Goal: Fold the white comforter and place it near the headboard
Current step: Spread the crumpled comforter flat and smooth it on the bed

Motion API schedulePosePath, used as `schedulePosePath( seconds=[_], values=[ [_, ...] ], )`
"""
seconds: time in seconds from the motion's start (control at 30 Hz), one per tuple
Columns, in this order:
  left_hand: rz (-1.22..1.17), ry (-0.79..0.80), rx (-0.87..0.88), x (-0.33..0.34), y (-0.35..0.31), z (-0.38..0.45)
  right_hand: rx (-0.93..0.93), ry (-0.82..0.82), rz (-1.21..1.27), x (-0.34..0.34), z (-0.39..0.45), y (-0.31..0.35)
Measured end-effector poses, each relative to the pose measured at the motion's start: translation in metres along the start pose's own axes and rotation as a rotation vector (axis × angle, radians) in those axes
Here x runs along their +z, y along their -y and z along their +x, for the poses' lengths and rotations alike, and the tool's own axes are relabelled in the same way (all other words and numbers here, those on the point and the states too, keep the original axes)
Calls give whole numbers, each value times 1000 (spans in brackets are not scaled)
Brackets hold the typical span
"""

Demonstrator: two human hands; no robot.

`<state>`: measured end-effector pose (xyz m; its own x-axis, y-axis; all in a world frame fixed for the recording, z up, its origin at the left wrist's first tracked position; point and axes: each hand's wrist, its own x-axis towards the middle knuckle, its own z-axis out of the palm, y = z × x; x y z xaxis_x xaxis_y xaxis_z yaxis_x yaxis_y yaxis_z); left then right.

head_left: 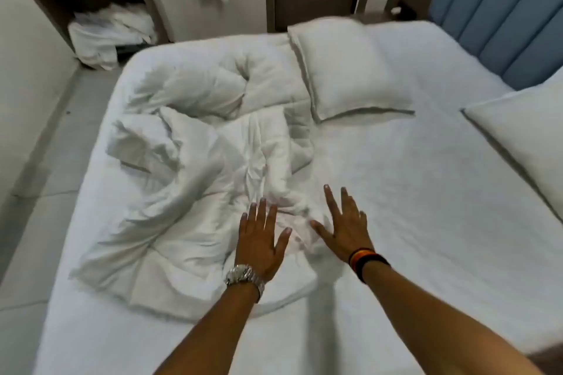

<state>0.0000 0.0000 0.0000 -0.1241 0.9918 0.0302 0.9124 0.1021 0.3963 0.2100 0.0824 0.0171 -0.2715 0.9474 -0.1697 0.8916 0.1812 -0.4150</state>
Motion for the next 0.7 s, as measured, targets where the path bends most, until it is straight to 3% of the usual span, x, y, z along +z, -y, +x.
schedulePosePath(
  seconds=[0.17,0.3,0.53,0.7],
  values=[
    [55,20,-154,84,23,-15,3,149,90,94,6,-43],
    [121,-6,-119,114,38,-19,-27,35,58,131,18,-57],
    [51,72,-148,108,28,-21,-23,171,139,105,1,-57],
    [37,231,-85,91,1,-42,118,114,278,81,-72,-59]
  ],
)
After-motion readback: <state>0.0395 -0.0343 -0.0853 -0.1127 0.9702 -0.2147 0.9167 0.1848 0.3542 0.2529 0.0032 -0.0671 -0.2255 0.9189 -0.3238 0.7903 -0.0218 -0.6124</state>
